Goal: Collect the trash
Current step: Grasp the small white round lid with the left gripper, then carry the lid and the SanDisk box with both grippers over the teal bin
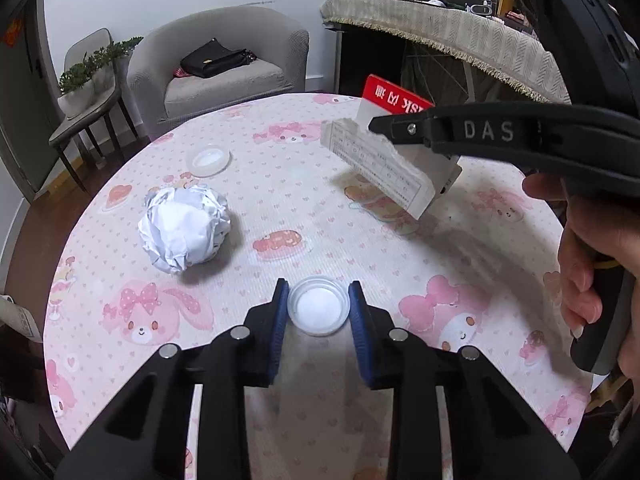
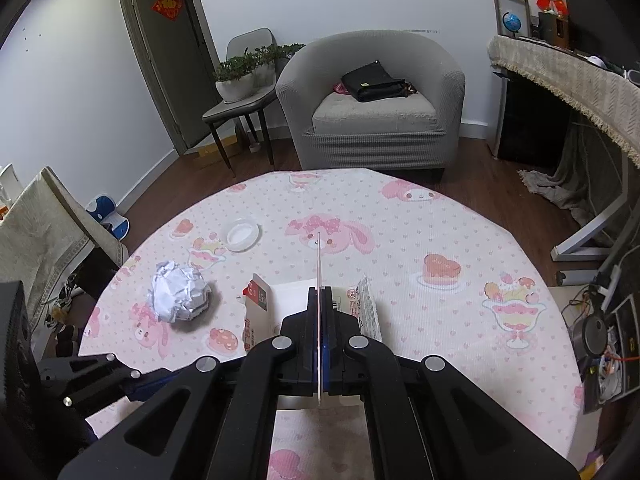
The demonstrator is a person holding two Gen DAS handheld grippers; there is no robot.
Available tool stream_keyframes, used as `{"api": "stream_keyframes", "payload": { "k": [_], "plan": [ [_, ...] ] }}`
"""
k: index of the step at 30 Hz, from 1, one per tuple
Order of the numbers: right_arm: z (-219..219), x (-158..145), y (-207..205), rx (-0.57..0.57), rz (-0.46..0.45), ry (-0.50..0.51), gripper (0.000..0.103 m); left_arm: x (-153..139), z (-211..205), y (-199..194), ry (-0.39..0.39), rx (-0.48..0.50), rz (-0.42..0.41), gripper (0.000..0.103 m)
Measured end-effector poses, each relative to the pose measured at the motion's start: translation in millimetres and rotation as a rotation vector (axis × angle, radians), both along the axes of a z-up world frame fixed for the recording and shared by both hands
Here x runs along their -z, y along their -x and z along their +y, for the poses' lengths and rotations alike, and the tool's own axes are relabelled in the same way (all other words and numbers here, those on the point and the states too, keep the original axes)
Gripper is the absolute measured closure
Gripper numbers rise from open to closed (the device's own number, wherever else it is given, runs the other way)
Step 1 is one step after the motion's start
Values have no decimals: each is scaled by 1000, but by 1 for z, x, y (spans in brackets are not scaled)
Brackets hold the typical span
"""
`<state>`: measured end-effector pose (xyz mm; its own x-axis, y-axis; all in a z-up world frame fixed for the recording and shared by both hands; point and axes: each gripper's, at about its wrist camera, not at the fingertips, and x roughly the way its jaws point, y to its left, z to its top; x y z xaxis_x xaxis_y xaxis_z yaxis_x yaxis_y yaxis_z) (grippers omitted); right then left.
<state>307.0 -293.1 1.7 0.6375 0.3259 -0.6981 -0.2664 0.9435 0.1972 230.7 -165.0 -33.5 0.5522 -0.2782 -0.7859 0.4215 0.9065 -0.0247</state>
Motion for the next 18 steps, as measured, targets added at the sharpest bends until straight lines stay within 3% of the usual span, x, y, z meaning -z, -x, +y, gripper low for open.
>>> {"api": "stream_keyframes", "payload": {
  "k": [7,18],
  "plan": [
    [11,-12,5,-16,-17,-13,102,-6,15,9,43,-26,-5,71],
    [45,-26,21,-84,-32,-31,102,-30,69,28,94,-153,-67,71]
  ]
}}
